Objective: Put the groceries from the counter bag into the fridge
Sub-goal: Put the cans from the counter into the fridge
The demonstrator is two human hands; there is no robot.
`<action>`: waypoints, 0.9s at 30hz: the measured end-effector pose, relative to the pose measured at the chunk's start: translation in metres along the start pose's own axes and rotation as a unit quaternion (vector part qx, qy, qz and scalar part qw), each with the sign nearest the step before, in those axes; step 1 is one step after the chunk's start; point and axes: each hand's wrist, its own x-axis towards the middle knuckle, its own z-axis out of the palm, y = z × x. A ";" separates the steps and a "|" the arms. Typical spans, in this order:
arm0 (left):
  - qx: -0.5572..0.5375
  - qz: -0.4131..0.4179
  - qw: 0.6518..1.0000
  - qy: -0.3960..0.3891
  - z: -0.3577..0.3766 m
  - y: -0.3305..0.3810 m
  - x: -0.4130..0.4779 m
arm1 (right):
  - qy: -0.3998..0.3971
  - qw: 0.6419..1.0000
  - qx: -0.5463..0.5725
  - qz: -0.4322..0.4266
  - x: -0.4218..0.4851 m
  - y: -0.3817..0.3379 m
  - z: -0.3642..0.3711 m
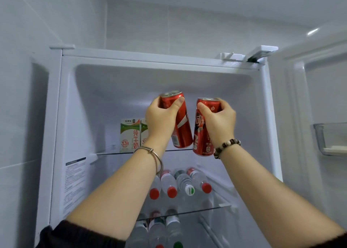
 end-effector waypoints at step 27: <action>0.123 -0.072 0.987 -0.076 0.041 -0.070 0.062 | -0.101 0.989 -0.085 0.067 0.079 0.086 0.052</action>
